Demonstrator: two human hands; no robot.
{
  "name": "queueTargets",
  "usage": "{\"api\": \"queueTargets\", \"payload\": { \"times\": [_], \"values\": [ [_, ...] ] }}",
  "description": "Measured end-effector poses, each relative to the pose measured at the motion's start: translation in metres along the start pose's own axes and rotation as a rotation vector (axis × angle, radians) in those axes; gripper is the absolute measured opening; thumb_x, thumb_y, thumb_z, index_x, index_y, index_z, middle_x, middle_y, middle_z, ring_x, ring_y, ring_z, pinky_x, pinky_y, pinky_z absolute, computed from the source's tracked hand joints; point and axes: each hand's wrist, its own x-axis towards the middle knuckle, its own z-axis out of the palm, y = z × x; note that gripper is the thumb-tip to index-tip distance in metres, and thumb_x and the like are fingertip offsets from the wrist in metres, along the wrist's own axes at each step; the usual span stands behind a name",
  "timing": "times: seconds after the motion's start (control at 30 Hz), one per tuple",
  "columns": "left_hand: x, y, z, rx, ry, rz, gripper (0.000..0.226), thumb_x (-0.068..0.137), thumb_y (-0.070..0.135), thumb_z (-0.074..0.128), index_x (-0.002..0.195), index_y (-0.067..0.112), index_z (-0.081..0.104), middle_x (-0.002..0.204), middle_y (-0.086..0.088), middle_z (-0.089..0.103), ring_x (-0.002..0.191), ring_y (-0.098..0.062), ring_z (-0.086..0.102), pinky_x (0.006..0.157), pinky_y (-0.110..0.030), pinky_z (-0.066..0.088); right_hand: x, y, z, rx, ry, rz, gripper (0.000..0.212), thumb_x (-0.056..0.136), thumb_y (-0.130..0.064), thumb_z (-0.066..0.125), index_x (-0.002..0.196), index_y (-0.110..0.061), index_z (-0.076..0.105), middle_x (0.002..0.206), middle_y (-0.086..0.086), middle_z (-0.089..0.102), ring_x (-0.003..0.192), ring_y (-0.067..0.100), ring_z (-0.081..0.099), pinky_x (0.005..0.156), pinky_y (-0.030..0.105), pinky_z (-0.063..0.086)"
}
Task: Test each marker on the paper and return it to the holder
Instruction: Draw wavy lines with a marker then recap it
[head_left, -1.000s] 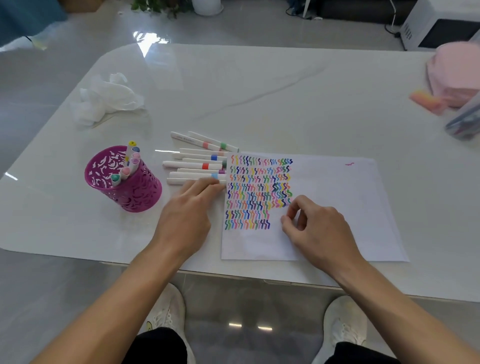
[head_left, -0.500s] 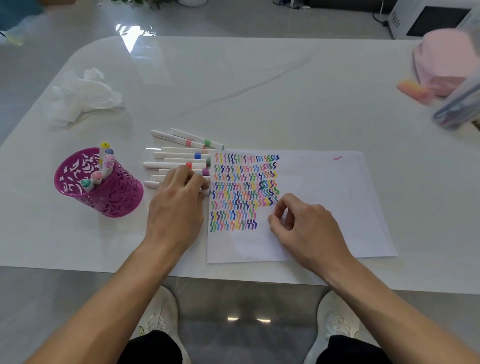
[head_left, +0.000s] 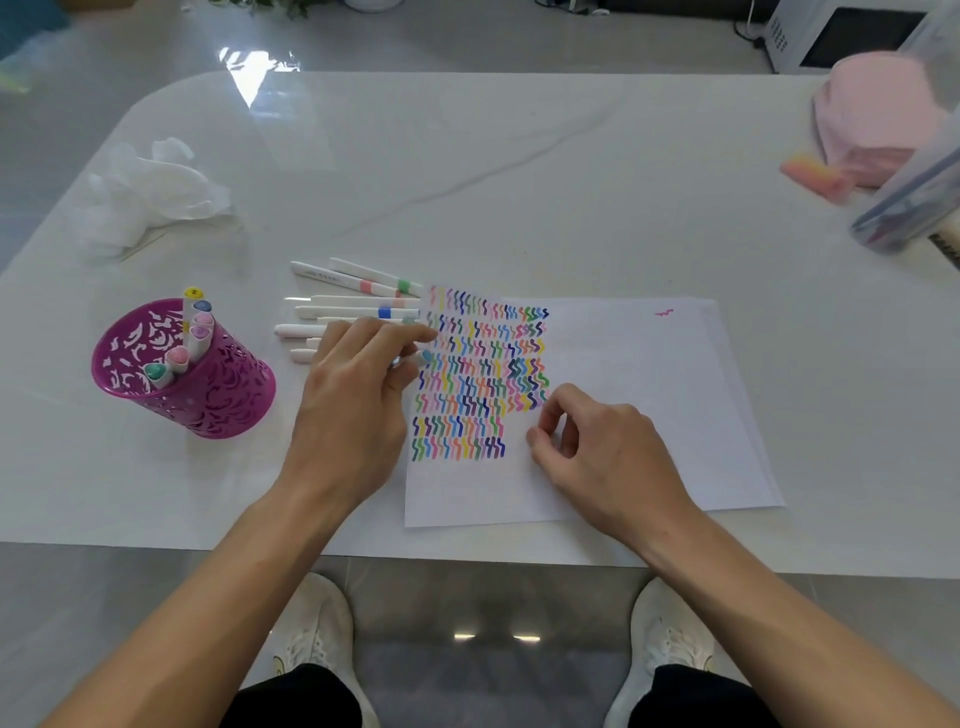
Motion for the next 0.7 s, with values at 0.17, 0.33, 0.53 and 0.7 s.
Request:
{"api": "queueTargets", "payload": {
  "times": [0.17, 0.33, 0.53, 0.7],
  "values": [
    [-0.002, 0.008, -0.005, -0.048, 0.130, 0.094, 0.021, 0.095, 0.002, 0.062, 0.114, 0.009, 0.068, 0.111, -0.004, 0.062, 0.105, -0.012, 0.044, 0.089, -0.006, 0.032, 0.000, -0.001, 0.000, -0.010, 0.006, 0.003, 0.012, 0.095, -0.035, 0.063, 0.088, -0.027, 0.057, 0.067, -0.008, 0.063, 0.067, 0.018, 0.063, 0.066, 0.031, 0.051],
    [-0.003, 0.012, -0.007, -0.119, 0.240, 0.153, 0.020, 0.093, 0.006, 0.068, 0.112, 0.005, 0.064, 0.110, -0.003, 0.058, 0.102, -0.009, 0.040, 0.083, -0.025, 0.042, -0.001, -0.002, -0.001, -0.006, 0.019, -0.008, 0.012, 0.095, -0.035, 0.063, 0.088, -0.027, 0.057, 0.066, -0.009, 0.063, 0.065, 0.016, 0.062, 0.063, 0.029, 0.047],
    [-0.007, 0.024, -0.012, -0.179, 0.345, 0.346, 0.026, 0.090, 0.015, 0.076, 0.105, 0.006, 0.056, 0.101, -0.001, 0.056, 0.090, -0.013, 0.046, 0.076, -0.027, 0.047, -0.002, -0.002, -0.002, 0.033, 0.047, -0.038, 0.013, 0.095, -0.031, 0.065, 0.086, -0.023, 0.059, 0.063, -0.009, 0.061, 0.063, 0.018, 0.063, 0.066, 0.034, 0.053],
    [-0.014, 0.030, -0.012, -0.330, 0.306, 0.222, 0.032, 0.090, 0.021, 0.075, 0.107, 0.014, 0.049, 0.097, -0.006, 0.063, 0.078, -0.020, 0.059, 0.072, -0.031, 0.053, -0.003, -0.001, -0.001, 0.127, 0.178, -0.131, 0.019, 0.090, -0.029, 0.073, 0.101, -0.024, 0.058, 0.072, -0.011, 0.062, 0.063, 0.009, 0.059, 0.062, 0.025, 0.047]
  ]
}}
